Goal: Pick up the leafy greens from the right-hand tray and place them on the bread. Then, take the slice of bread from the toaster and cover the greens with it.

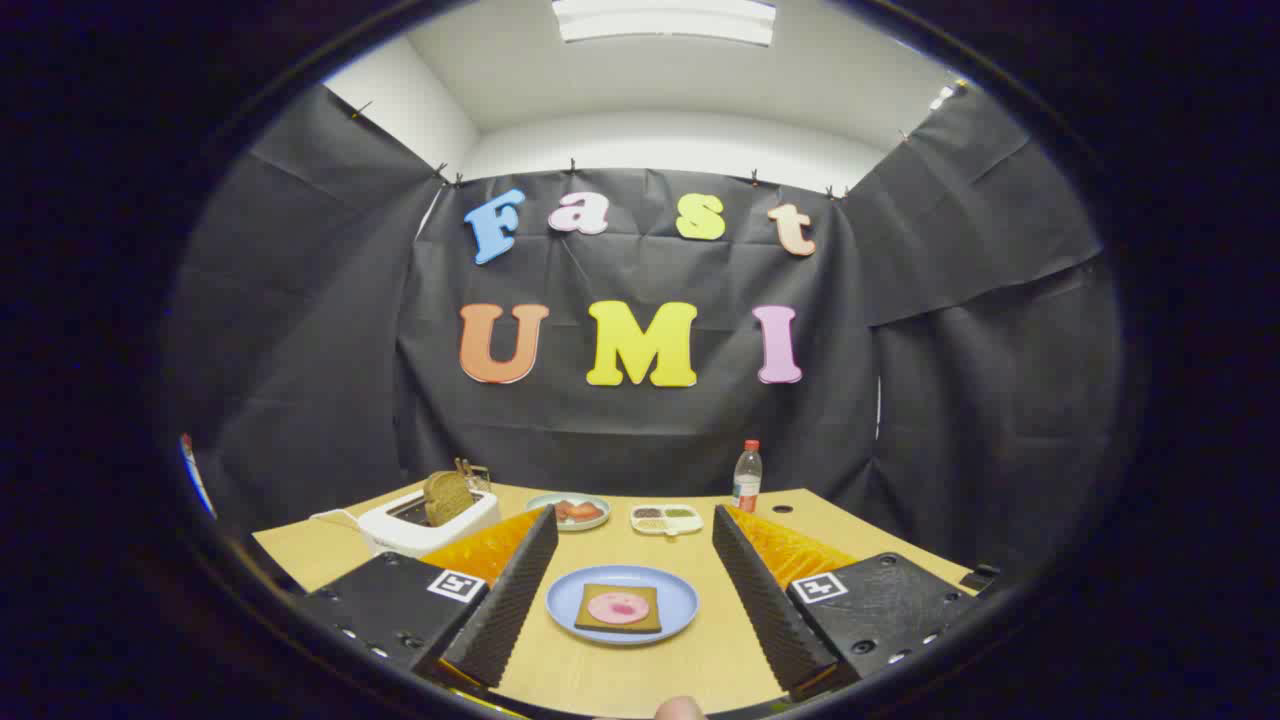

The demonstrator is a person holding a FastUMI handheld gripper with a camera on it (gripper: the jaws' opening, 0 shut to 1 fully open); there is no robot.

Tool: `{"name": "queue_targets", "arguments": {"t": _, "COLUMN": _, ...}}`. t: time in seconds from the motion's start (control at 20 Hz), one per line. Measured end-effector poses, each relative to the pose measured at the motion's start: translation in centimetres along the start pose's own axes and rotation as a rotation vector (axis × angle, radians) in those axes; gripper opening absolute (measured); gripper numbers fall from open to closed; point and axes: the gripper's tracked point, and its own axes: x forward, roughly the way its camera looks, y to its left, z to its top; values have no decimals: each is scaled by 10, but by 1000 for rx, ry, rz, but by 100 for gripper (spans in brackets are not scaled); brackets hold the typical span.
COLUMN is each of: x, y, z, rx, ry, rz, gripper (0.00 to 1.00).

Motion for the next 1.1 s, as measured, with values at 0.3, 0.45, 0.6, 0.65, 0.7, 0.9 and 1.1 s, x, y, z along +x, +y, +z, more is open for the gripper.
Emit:
{"name": "queue_targets", "arguments": {"t": 0.3, "x": 0, "y": -6, "z": -11, "rx": 25, "ry": 22, "rz": -6, "gripper": 95}}
{"name": "queue_targets", "arguments": {"t": 0.45, "x": -2, "y": -12, "z": -10, "rx": 37, "ry": 4, "rz": -20, "gripper": 95}}
{"name": "queue_targets", "arguments": {"t": 0.6, "x": -1, "y": -10, "z": -15, "rx": 43, "ry": 12, "rz": -11, "gripper": 95}}
{"name": "queue_targets", "arguments": {"t": 0.65, "x": 0, "y": -7, "z": -17, "rx": 40, "ry": 19, "rz": -5, "gripper": 95}}
{"name": "queue_targets", "arguments": {"t": 0.7, "x": -1, "y": -4, "z": -18, "rx": 35, "ry": 23, "rz": 1, "gripper": 95}}
{"name": "queue_targets", "arguments": {"t": 0.9, "x": -3, "y": 4, "z": -10, "rx": 25, "ry": 3, "rz": 19, "gripper": 95}}
{"name": "queue_targets", "arguments": {"t": 1.1, "x": -2, "y": 4, "z": -12, "rx": 35, "ry": 1, "rz": 34, "gripper": 95}}
